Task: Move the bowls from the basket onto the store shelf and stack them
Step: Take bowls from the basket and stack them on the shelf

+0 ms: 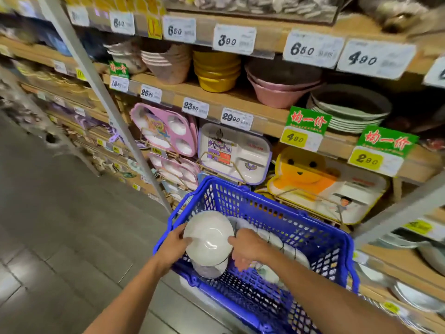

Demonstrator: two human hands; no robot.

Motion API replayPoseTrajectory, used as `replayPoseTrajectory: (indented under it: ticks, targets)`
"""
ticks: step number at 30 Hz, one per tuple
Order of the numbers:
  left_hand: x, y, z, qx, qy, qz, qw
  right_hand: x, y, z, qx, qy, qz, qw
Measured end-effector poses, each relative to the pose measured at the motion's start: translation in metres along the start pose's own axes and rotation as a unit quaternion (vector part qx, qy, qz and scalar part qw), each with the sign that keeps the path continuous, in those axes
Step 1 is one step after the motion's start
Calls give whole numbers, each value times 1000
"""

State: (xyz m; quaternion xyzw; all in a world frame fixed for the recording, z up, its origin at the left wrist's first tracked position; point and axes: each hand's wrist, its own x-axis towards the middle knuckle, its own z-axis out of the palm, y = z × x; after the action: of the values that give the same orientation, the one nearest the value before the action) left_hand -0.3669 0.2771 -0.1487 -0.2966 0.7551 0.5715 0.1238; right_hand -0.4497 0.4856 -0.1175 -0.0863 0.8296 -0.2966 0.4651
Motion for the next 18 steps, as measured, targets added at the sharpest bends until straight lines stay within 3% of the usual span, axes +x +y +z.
replayPoseTrajectory:
  ticks: [5, 9, 13, 16, 18]
  targets:
    - [-35, 54, 9, -288, -33, 14, 957, -59, -31, -49, 57, -62, -27, 996]
    - [-61, 109, 15, -376, -14, 22, 926, -100, -53, -76, 60, -34, -59, 996]
    - [-85, 165, 23, -391, 23, 43, 919, -136, -62, -93, 166, 125, -107, 972]
    - [-107, 199, 34, -398, 26, 52, 916, -162, -66, -99, 236, 285, -153, 916]
    - [-123, 220, 43, -393, 21, 68, 917, -180, -68, -103, 296, 330, -204, 873]
